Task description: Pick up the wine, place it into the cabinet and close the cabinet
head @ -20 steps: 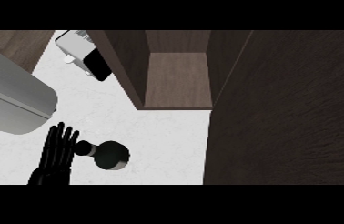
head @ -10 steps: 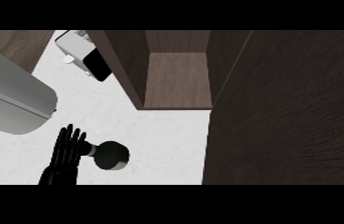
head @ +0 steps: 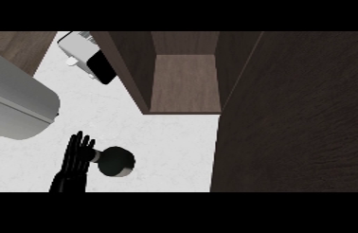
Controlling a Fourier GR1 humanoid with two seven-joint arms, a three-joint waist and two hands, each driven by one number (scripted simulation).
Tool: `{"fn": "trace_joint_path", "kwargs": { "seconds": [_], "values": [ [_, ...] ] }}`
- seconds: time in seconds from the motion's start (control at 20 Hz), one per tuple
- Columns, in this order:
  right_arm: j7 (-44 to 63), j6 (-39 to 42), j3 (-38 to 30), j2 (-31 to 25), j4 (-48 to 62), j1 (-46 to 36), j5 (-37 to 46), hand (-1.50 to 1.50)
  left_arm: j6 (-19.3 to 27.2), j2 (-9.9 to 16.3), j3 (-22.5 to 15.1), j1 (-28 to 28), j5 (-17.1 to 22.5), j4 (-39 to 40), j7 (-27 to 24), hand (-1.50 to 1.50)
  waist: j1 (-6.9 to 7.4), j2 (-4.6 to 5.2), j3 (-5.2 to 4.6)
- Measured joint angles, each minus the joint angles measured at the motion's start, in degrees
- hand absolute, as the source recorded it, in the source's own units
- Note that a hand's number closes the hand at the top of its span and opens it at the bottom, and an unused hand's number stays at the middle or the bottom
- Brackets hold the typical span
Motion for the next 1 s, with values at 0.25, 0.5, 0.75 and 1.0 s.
{"fn": "trace_joint_path", "kwargs": {
  "seconds": [0.25, 0.5, 0.75, 1.0],
  "values": [
    [0.0, 0.4, -0.6, 0.2, 0.0, 0.2, 0.0, -1.5, -0.9, -0.6, 1.1, -3.0, -0.1, 4.5, -1.0, -1.5, -0.08, 0.01, 0.01],
    [0.6, 0.3, -0.5, 0.4, 0.0, -0.5, 0.3, -1.5, -1.3, -1.7, 1.5, -5.1, -1.3, 9.4, -3.2, -1.5, -0.04, 0.02, 0.01],
    [2.0, 0.1, -1.5, 0.0, 0.1, -2.4, 0.4, -1.5, -2.3, -2.2, 2.0, -6.6, -1.2, 12.1, -3.5, -1.5, 0.01, 0.02, 0.0],
    [2.3, 0.6, -2.0, 0.0, 0.1, -2.6, 0.4, -1.5, -3.2, -3.1, 2.8, -9.0, -1.3, 16.0, -5.0, -1.5, -0.02, 0.02, 0.0]
  ]
}}
